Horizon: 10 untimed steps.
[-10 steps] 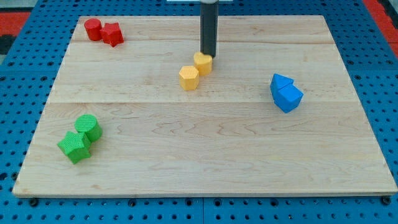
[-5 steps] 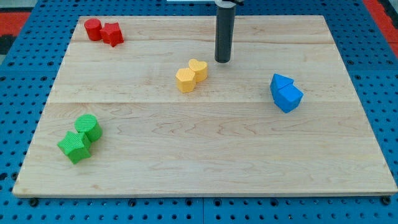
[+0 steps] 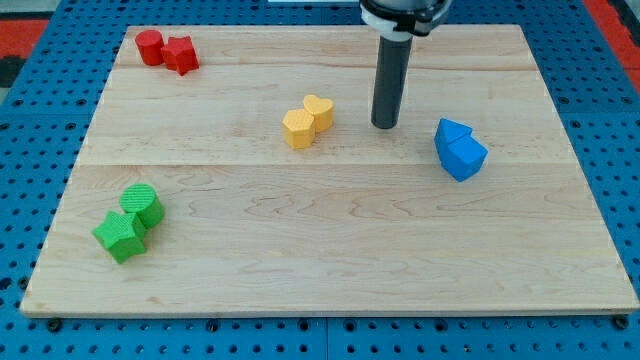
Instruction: Move the arm towards top left of the board
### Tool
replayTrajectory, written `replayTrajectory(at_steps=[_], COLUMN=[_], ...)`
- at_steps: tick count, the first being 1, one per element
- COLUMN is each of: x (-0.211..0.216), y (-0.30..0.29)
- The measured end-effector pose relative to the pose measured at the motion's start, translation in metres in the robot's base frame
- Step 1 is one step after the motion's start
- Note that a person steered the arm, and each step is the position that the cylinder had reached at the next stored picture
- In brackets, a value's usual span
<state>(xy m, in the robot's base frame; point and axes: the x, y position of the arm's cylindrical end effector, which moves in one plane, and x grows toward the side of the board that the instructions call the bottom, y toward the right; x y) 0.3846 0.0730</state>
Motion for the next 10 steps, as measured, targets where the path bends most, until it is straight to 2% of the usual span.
replayTrajectory(at_steps=[1, 2, 3, 4, 5, 6, 7, 9, 10], x=[-0.061, -0.105, -0.158, -0.188, -0.193, -0.193, -0.193, -0.192, -0.189], y=[-0.083, -0.143, -0.156, -0.172, -0.195, -0.247, -0.256, -0.357, -0.371])
